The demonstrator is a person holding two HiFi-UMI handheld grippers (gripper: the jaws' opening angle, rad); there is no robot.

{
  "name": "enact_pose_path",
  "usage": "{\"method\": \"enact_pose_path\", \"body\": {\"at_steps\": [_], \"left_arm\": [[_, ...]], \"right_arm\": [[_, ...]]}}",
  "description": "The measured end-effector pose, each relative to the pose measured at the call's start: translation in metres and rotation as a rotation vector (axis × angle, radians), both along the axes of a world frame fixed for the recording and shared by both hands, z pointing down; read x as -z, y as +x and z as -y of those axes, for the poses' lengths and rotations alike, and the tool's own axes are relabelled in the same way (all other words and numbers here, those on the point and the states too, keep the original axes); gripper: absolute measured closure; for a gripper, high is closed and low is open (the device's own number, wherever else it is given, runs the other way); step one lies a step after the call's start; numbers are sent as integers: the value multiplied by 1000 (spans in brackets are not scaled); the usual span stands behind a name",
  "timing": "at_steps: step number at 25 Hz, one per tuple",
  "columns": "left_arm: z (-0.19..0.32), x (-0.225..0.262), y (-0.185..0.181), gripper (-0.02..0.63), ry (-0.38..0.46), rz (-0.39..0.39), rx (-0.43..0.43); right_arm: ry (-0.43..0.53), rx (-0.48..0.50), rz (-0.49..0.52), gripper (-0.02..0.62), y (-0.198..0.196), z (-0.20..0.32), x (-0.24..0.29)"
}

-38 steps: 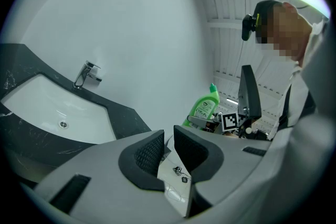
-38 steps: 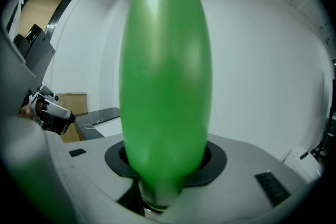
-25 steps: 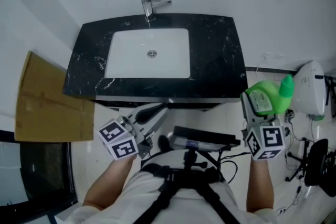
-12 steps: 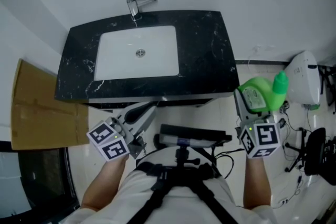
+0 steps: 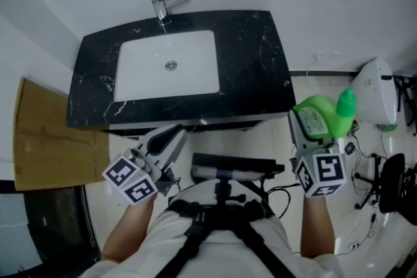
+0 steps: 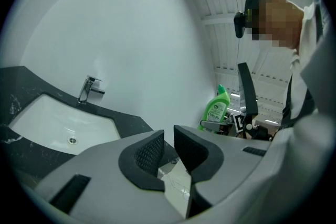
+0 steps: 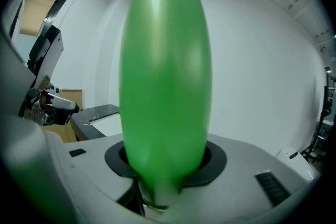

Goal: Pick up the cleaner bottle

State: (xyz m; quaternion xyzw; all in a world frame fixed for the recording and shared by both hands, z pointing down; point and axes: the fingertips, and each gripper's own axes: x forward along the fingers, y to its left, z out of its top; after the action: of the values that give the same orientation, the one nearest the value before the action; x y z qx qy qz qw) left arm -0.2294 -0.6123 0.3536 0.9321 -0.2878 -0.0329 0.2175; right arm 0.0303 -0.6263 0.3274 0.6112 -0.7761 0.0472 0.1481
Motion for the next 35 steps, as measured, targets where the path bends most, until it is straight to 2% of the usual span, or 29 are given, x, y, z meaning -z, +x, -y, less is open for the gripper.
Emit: {"method": "enact_pose_path", "body": {"at_steps": [9,35], "left_arm": [[13,12,-27,555,76,36,126],[15,7,-31,554,49,38,133]], "right_arm": [[-29,-16,24,420,-1,0,-14],[-49,-22,-11,422,-6,11,-26]]}}
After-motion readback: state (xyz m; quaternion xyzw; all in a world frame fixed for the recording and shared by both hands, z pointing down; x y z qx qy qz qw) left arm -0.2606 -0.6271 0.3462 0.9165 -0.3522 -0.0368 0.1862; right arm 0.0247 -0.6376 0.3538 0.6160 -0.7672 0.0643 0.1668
